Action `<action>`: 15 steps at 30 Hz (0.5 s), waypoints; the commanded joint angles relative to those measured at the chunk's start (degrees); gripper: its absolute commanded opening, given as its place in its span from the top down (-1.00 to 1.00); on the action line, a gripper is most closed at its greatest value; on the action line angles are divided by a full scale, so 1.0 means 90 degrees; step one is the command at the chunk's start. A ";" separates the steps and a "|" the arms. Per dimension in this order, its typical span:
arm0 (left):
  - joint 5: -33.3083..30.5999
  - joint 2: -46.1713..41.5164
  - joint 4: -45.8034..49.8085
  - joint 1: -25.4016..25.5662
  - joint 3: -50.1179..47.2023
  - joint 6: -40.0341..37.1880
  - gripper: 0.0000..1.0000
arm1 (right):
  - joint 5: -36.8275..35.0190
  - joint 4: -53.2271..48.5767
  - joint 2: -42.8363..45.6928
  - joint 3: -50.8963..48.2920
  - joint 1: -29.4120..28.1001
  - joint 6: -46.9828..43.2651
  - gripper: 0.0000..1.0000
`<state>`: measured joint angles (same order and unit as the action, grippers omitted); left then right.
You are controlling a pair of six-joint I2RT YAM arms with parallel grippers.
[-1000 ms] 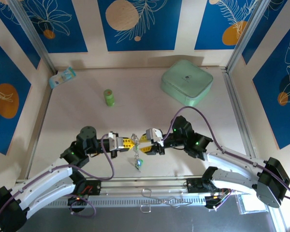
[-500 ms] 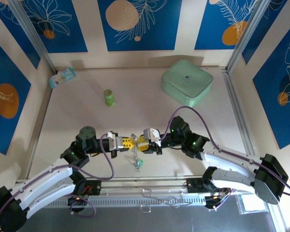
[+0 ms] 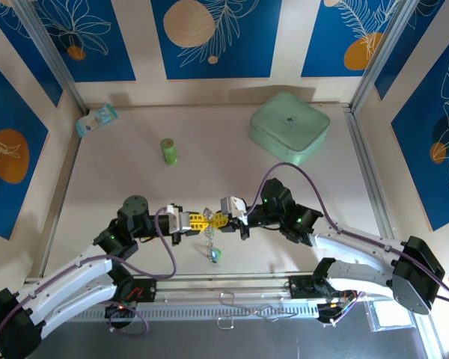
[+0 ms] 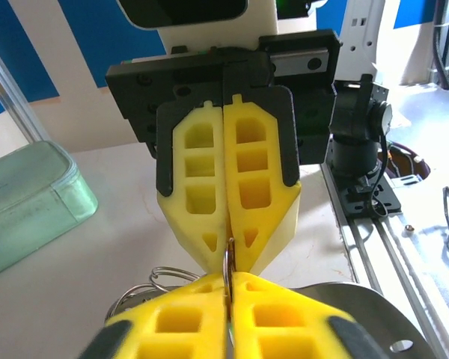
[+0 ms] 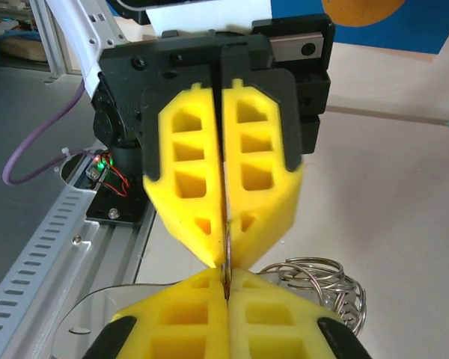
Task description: Put the keys on the keyring
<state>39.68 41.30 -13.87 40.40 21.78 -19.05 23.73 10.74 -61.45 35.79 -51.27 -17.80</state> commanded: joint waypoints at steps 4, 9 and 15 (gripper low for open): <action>-0.0752 -0.0098 0.1264 0.0021 0.0517 -0.0883 0.44 | -0.0230 -0.1664 -0.0012 0.0954 -0.0062 -0.0648 1.00; -0.0857 -0.0059 0.1934 0.0024 0.0870 -0.1315 0.55 | -0.0605 -0.3019 -0.0199 0.1614 -0.0075 -0.1212 1.00; -0.0451 -0.0024 0.1876 0.0025 0.0958 -0.1272 0.49 | -0.1167 -0.3669 -0.0490 0.2157 -0.0240 -0.1433 1.00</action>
<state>33.19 40.99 1.37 40.40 28.67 -29.04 16.05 -17.02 -65.21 52.47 -52.56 -28.23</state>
